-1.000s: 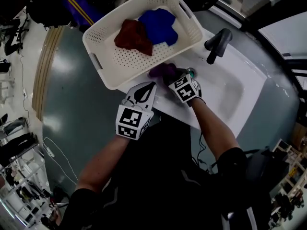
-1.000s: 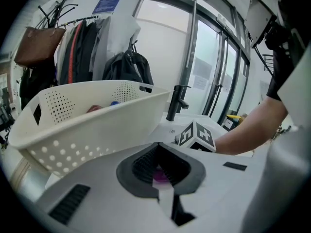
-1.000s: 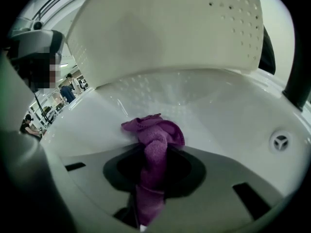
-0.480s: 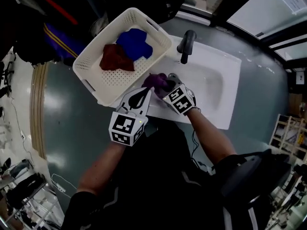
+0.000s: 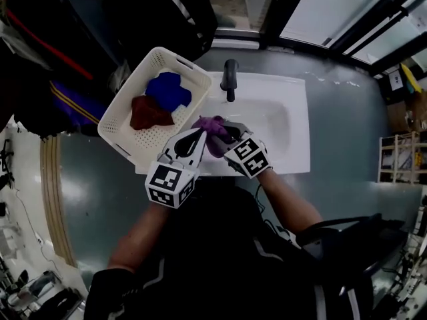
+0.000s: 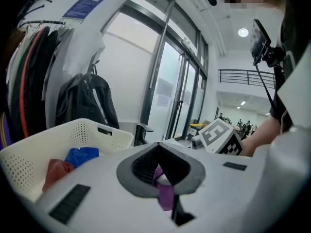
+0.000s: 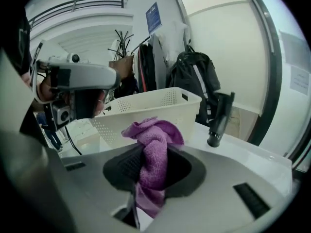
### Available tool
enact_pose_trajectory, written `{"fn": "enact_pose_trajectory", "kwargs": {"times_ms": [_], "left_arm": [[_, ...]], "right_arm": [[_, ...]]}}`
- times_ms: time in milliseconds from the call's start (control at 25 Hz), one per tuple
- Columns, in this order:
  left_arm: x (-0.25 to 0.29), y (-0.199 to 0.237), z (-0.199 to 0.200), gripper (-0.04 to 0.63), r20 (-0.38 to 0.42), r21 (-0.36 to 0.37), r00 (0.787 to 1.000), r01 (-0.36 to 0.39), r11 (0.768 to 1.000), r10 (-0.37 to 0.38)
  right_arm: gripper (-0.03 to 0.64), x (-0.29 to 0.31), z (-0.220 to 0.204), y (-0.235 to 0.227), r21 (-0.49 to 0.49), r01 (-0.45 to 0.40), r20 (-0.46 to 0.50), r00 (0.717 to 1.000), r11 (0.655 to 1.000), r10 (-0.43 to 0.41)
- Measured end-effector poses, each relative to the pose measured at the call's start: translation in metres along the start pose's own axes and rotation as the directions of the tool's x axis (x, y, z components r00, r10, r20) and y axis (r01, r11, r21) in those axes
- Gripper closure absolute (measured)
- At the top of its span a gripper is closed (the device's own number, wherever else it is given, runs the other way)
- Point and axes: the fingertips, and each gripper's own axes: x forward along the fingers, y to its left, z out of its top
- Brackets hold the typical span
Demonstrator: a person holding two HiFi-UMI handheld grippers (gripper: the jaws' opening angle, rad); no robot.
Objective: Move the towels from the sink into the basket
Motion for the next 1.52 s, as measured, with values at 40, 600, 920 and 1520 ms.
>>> {"fn": "enact_pose_trajectory", "kwargs": {"times_ms": [40, 600, 920, 1520], "left_arm": [[-0.002, 0.002, 0.005, 0.589, 0.010, 0.008, 1.000, -0.009, 1.000, 0.009], [-0.058, 0.052, 0.066, 0.589, 0.183, -0.045, 0.959, -0.210, 0.977, 0.214], [-0.121, 0.105, 0.072, 0.589, 0.219, -0.089, 0.897, -0.374, 0.923, 0.384], [-0.215, 0.166, 0.049, 0.589, 0.218, -0.195, 0.746, -0.599, 0.777, 0.629]], "right_arm": [[0.512, -0.004, 0.008, 0.001, -0.007, 0.005, 0.017, 1.000, 1.000, -0.005], [0.514, -0.034, 0.101, 0.025, -0.109, -0.035, 0.172, 0.984, 0.993, 0.054], [0.514, 0.004, 0.156, 0.059, -0.217, -0.122, 0.184, 0.969, 0.969, 0.163], [0.514, 0.091, 0.210, 0.129, -0.342, -0.311, 0.089, 0.929, 0.887, 0.360]]}}
